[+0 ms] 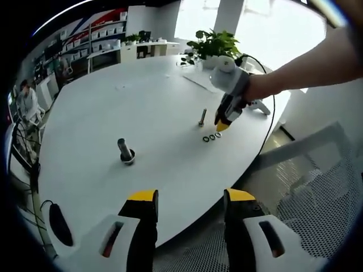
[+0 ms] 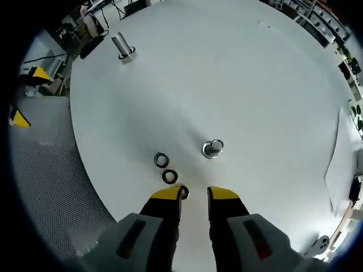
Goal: Place the washer onto the threaded stud by aligning its center hole with the stud, sliding it down to the base, and recovering from edge contact or off-axis alignment until the washer reaches the visible bottom stop.
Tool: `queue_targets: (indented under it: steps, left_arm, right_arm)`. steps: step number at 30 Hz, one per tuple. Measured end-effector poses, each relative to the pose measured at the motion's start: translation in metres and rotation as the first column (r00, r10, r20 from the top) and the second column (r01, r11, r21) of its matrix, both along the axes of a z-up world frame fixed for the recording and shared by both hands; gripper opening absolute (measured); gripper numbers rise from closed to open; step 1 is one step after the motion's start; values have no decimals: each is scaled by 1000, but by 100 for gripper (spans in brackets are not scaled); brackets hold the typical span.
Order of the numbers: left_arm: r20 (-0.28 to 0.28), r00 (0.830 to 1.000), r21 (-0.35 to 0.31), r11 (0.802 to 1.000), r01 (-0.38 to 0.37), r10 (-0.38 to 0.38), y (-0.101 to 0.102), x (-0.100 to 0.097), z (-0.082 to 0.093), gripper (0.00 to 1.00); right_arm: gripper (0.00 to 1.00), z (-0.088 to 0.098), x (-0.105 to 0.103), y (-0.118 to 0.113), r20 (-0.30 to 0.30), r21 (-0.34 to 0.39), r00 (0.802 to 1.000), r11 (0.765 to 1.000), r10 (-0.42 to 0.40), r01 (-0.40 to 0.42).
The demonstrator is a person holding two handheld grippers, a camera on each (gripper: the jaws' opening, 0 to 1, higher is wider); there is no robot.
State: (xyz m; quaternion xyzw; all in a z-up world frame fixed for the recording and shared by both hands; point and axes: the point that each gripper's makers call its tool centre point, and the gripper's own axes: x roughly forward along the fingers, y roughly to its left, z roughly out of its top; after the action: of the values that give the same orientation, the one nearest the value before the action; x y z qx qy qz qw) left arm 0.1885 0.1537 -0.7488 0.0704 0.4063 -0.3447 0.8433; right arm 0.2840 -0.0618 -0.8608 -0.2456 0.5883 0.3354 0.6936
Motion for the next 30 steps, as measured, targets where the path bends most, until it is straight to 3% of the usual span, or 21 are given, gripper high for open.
queue_targets:
  steps: [3, 6, 22, 27, 30]
  left_arm:
    - [2, 1000, -1, 1000, 0, 0, 0, 0, 0, 45]
    - [2, 1000, 1, 1000, 3, -3, 0, 0, 0, 45]
    - [3, 1000, 7, 1000, 8, -8, 0, -1, 0, 44]
    - [0, 1000, 12, 1000, 9, -9, 0, -2, -1, 44]
    - [-1, 1000, 9, 1000, 10, -10, 0, -1, -1, 44]
  right_arm:
    - [20, 1, -7, 6, -3, 30, 1000, 1000, 3, -3]
    - [22, -2, -13, 5, -5, 14, 1000, 1000, 19, -19]
    - [21, -7, -12, 7, 5, -9, 999, 999, 35, -35]
    - [17, -9, -11, 4, 21, -87, 985, 981, 173, -171]
    - [17, -9, -9, 5, -6, -90, 990, 985, 144, -144]
